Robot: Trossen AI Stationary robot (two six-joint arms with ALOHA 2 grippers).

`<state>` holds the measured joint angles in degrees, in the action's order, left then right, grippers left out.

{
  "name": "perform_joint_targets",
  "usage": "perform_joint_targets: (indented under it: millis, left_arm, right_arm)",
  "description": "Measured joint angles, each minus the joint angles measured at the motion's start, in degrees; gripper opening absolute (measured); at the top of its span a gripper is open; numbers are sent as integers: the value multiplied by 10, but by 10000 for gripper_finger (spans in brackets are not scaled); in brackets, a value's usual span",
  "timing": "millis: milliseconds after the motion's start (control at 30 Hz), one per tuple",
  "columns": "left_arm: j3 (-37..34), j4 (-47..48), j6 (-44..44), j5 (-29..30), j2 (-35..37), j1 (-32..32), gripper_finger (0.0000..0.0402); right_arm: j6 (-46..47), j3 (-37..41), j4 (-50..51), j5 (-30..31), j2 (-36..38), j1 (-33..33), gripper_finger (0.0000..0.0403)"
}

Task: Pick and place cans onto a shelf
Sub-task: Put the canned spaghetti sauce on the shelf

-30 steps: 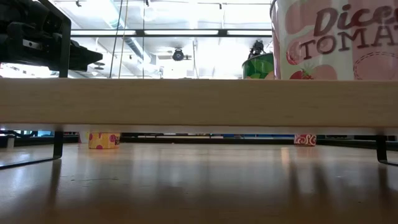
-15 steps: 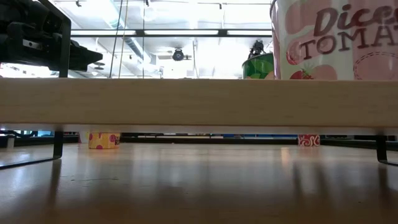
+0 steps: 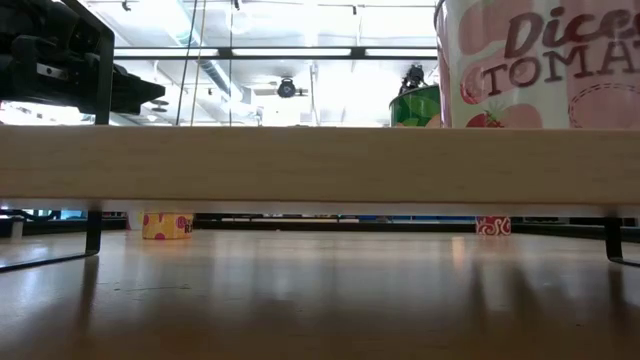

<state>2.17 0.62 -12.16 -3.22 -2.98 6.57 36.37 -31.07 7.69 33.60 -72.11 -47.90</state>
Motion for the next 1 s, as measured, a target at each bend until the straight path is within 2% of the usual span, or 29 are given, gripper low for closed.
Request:
perform_joint_targets:
  millis: [233, 367, 533, 733, 933, 1000]
  left_arm:
    - [0, 0, 0, 0, 0, 0, 11]
    - [0, 0, 0, 0, 0, 0, 11]
    - [0, 0, 0, 0, 0, 0, 11]
    - [0, 0, 0, 0, 0, 0, 11]
    - [0, 0, 0, 0, 0, 0, 11]
    - [0, 0, 0, 0, 0, 0, 11]
  right_arm:
    - [12, 0, -6, -7, -2, -3, 348]
    - [9, -1, -12, -7, -40, -6, 348]
    - [45, -11, -26, 40, -66, 5, 348]
    - [62, -11, -25, 11, -66, 4, 346]
    - [56, -11, -19, 17, -66, 9, 289]
    - [47, -11, -21, 16, -66, 9, 286]
